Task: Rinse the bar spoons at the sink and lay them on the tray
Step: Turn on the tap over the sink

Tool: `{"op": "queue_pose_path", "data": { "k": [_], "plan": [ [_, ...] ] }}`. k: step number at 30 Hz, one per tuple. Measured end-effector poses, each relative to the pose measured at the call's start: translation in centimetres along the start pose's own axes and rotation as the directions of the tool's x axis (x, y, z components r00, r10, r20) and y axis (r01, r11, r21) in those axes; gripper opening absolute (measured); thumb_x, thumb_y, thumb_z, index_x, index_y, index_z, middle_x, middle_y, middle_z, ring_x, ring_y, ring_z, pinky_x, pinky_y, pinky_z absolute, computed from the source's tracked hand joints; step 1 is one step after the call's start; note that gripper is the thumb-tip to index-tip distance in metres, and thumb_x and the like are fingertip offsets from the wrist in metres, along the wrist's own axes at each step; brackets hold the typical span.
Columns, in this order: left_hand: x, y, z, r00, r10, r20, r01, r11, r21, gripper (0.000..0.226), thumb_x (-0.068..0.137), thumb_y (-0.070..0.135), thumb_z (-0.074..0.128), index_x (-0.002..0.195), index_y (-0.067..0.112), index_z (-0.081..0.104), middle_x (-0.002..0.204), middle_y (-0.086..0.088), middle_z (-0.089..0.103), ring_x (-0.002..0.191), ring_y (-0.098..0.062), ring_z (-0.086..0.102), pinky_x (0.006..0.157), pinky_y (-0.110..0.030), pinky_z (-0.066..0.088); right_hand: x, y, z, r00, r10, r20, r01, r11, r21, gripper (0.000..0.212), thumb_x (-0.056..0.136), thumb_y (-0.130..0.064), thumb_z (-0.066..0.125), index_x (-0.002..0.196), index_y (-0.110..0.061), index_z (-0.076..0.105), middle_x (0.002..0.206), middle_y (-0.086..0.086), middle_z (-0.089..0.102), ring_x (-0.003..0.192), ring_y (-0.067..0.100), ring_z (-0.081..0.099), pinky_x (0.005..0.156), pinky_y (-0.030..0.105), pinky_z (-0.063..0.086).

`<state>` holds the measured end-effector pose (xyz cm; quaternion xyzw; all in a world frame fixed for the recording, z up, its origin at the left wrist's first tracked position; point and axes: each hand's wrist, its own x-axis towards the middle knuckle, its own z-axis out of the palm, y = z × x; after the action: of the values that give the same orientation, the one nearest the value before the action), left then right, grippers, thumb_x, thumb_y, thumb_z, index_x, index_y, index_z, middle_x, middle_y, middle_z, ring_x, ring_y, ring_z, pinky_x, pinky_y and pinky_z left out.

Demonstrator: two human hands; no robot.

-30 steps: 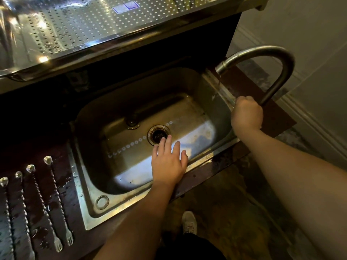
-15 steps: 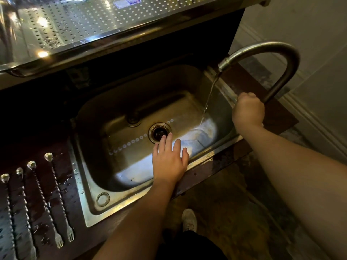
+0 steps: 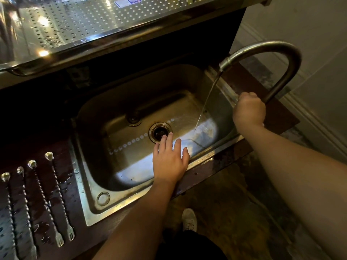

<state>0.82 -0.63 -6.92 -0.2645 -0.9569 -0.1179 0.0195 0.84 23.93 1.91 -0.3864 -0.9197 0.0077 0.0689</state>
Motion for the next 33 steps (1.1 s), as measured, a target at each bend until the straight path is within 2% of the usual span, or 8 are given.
{"op": "queue_pose_path", "data": {
  "k": [9,12,16,21,25,27,30,33],
  "plan": [
    [0.0,0.1,-0.1,1.000,-0.004,0.007,0.004,1.000,-0.003,0.046,0.091,0.043,0.039,0.122,0.018,0.062,0.141,-0.011,0.052,0.132,-0.030,0.045,0.106,-0.043,0.035,0.0,-0.1,-0.3,0.999,0.035,0.008,-0.036,0.998,0.052,0.017,0.091,0.000,0.052,0.106,0.004,0.059,0.112,0.025,0.058,0.092,0.045,0.062,0.075,0.044,0.051],
    [0.1,0.0,-0.1,1.000,-0.013,0.009,0.013,1.000,-0.001,0.046,0.091,0.044,0.039,0.122,0.018,0.063,0.141,-0.011,0.052,0.133,-0.030,0.045,0.106,-0.043,0.035,-0.7,-0.3,-0.6,0.998,0.050,-0.029,-0.046,0.991,0.125,0.021,0.096,-0.011,0.048,0.110,0.002,0.058,0.115,0.023,0.056,0.093,0.043,0.061,0.076,0.044,0.049],
    [0.0,0.1,-0.4,1.000,-0.022,-0.012,0.022,1.000,0.002,0.046,0.090,0.043,0.041,0.118,0.016,0.065,0.139,-0.012,0.054,0.131,-0.031,0.046,0.104,-0.044,0.037,-3.1,-0.9,-0.9,0.997,-0.003,-0.080,0.019,0.979,0.201,0.027,0.097,-0.019,0.045,0.110,0.000,0.060,0.110,0.022,0.058,0.090,0.041,0.061,0.073,0.042,0.049],
    [-0.2,0.0,-0.7,0.999,-0.029,0.015,0.029,1.000,0.001,0.049,0.092,0.046,0.039,0.127,0.017,0.059,0.145,-0.011,0.047,0.138,-0.030,0.038,0.109,-0.045,0.030,-7.6,-1.2,-0.4,0.999,-0.049,-0.011,0.051,0.986,0.159,0.030,0.096,-0.026,0.045,0.106,-0.006,0.065,0.106,0.016,0.063,0.093,0.036,0.061,0.071,0.037,0.047],
    [-0.3,-0.5,-1.6,0.999,-0.042,0.030,0.041,0.999,0.035,0.053,0.094,0.049,0.035,0.134,0.019,0.052,0.149,-0.008,0.042,0.141,-0.027,0.032,0.112,-0.044,0.027,-10.9,-2.9,0.6,0.989,-0.138,0.060,0.129,0.982,0.138,0.031,0.097,-0.031,0.043,0.107,-0.011,0.065,0.105,0.011,0.064,0.092,0.029,0.062,0.066,0.031,0.042],
    [-0.5,-1.2,-2.7,0.998,-0.059,0.001,0.059,0.997,0.045,0.052,0.094,0.048,0.036,0.134,0.019,0.052,0.149,-0.008,0.043,0.141,-0.026,0.034,0.112,-0.045,0.027,-11.8,-4.3,0.9,0.973,-0.225,0.057,0.214,0.964,0.160,0.032,0.097,-0.031,0.044,0.111,-0.012,0.066,0.107,0.009,0.066,0.095,0.026,0.062,0.069,0.031,0.044],
    [-0.9,-3.4,-4.8,0.990,-0.120,-0.077,0.125,0.990,0.061,0.050,0.093,0.045,0.040,0.133,0.018,0.054,0.148,-0.009,0.044,0.140,-0.027,0.036,0.111,-0.048,0.030,-12.6,-7.0,0.9,0.917,-0.397,0.023,0.382,0.896,0.228,0.034,0.096,-0.027,0.047,0.119,-0.009,0.064,0.116,0.010,0.068,0.103,0.027,0.063,0.081,0.035,0.048],
    [-1.9,-6.4,-7.2,0.970,-0.211,-0.118,0.224,0.967,0.120,0.053,0.096,0.046,0.033,0.139,0.019,0.047,0.152,-0.009,0.038,0.143,-0.027,0.029,0.114,-0.048,0.026,-13.1,-10.4,0.8,0.864,-0.503,0.031,0.475,0.832,0.286,0.045,0.096,-0.030,0.048,0.136,-0.010,0.054,0.141,0.012,0.054,0.129,0.028,0.050,0.101,0.039,0.040]
  ]
}}
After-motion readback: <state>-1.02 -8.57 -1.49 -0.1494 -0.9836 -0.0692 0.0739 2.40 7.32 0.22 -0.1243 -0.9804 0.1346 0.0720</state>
